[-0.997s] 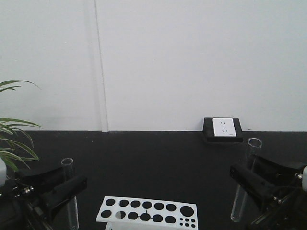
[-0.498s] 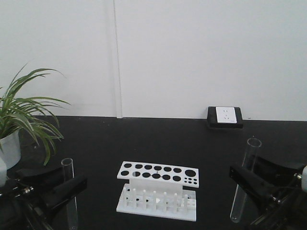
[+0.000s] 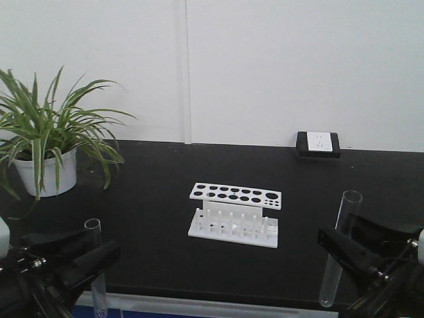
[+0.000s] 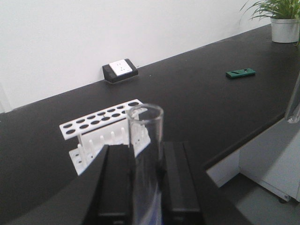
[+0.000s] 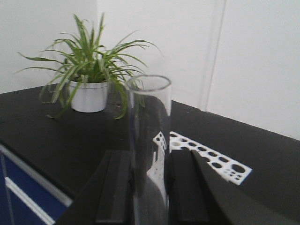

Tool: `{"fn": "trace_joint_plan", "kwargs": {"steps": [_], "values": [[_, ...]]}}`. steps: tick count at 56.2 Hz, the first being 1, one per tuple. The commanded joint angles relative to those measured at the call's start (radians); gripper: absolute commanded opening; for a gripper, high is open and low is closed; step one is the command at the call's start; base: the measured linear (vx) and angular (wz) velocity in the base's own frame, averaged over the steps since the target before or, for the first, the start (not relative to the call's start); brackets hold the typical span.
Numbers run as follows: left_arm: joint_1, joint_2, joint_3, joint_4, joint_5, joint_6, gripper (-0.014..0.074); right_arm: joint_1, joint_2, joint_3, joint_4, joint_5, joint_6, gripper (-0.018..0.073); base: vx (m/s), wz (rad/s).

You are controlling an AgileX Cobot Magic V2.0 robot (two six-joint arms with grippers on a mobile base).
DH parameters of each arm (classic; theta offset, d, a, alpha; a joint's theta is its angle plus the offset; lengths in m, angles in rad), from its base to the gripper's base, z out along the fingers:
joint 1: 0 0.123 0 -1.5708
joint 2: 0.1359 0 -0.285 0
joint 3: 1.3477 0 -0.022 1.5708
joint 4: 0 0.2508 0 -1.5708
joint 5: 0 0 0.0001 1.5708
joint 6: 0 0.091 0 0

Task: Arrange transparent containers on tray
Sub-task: 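Hold both tubes upright while the base drives to the yellow tray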

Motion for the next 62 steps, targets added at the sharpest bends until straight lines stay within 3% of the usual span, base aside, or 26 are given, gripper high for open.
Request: {"fn": "trace_joint_plan", "kwargs": {"steps": [1,62], "values": [[-0.006,-0.017,-0.026,-0.029,-0.044,-0.01,-0.0003,-0.002,-0.01,-0.026,0.017,-0.06,-0.004,-0.0013,-0.37,0.19],[-0.006,-0.017,-0.026,-0.029,-0.045,-0.01,-0.0003,-0.002,-0.01,-0.026,0.017,-0.06,-0.004,-0.0013,-0.39,0.29]]}}
